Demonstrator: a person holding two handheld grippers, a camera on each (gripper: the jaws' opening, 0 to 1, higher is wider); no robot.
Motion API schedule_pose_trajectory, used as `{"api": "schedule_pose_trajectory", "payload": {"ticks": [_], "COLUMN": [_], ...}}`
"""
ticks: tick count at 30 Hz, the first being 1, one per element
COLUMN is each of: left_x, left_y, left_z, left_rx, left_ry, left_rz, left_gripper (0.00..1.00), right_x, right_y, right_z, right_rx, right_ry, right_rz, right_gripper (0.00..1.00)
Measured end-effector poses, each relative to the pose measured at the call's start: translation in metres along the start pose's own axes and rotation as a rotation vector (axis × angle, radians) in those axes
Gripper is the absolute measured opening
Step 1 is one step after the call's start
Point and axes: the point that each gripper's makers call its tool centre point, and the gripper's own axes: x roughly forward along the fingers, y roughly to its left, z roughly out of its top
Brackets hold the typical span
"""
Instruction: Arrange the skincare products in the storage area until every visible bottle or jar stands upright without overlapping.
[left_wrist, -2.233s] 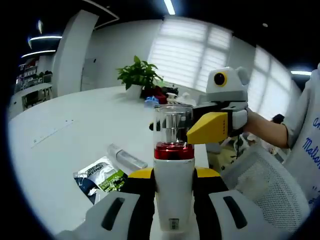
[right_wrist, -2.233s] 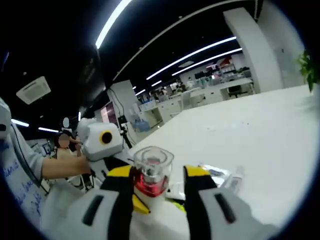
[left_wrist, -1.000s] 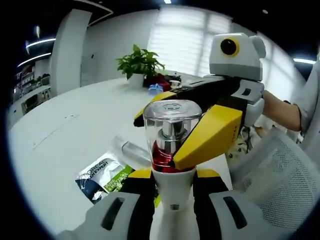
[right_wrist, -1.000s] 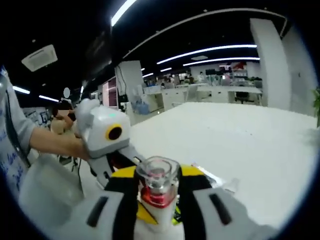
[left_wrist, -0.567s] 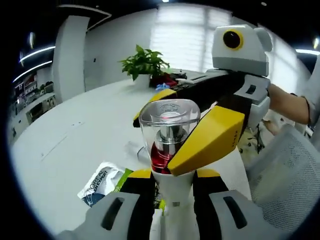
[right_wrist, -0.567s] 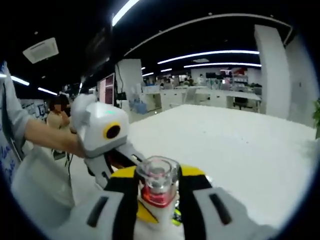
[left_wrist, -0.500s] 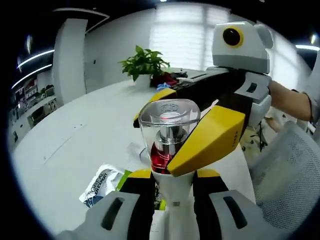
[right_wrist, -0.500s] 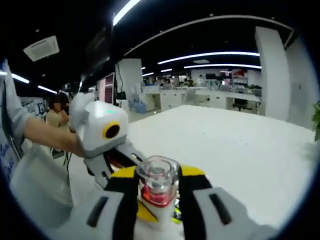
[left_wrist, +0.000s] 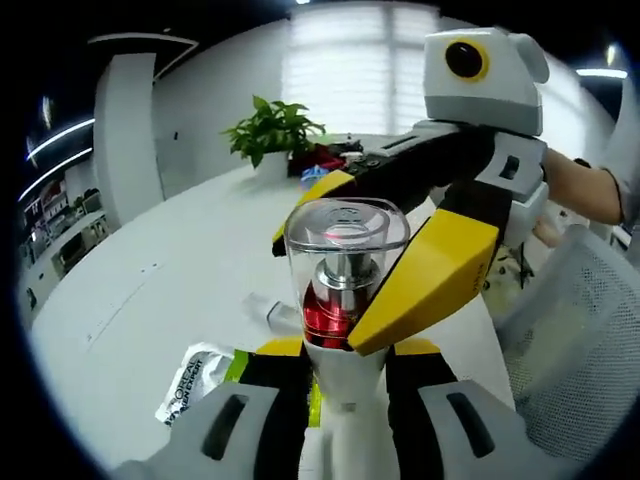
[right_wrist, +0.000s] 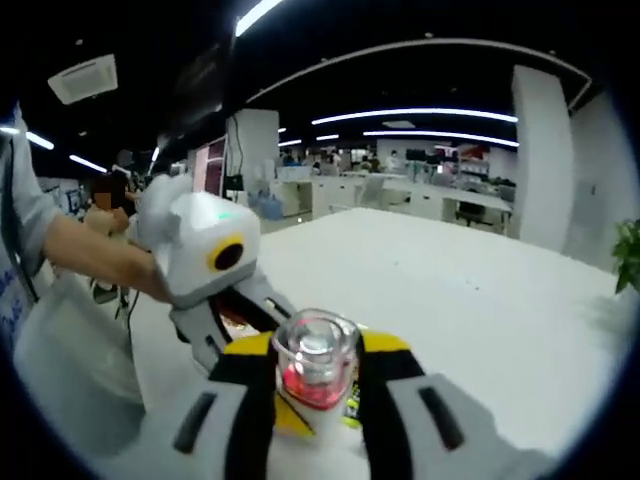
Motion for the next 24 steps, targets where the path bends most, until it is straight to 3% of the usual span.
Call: {"api": "schedule_pose_trajectory", "payload": {"ticks": [6, 15, 21, 24], "left_x": [-0.001, -0.014, -0.038, -0.048], "left_y": [-0.011, -0.010, 0.003, 0.012], "left_z": [0.000, 0.002, -0.019, -0.034], "left_rx": [0.032, 0.101, 0.161, 0.132], "left_ry": [0.003, 0.036, 0.157, 0.208], "left_rz": [-0.031, 0.009, 0.062, 0.084], "left_gripper": [0.26, 0.31, 0.35, 0.36], "right_x": [-0.007, -0.008, -0.012, -0.018], "right_y": [0.003, 0.003, 0.001, 0.001], "right_z": [-0.004, -0.003, -0.003, -0.002], "right_rx": [-0.004, -0.003, -0.009, 0.006], "right_ry": [0.002, -0.015, -0.008, -0.004], "right_rz": [-0.038, -0.029, -0.041, -0.051], "right_gripper": [0.31, 0.32, 0.41, 0.47]}}
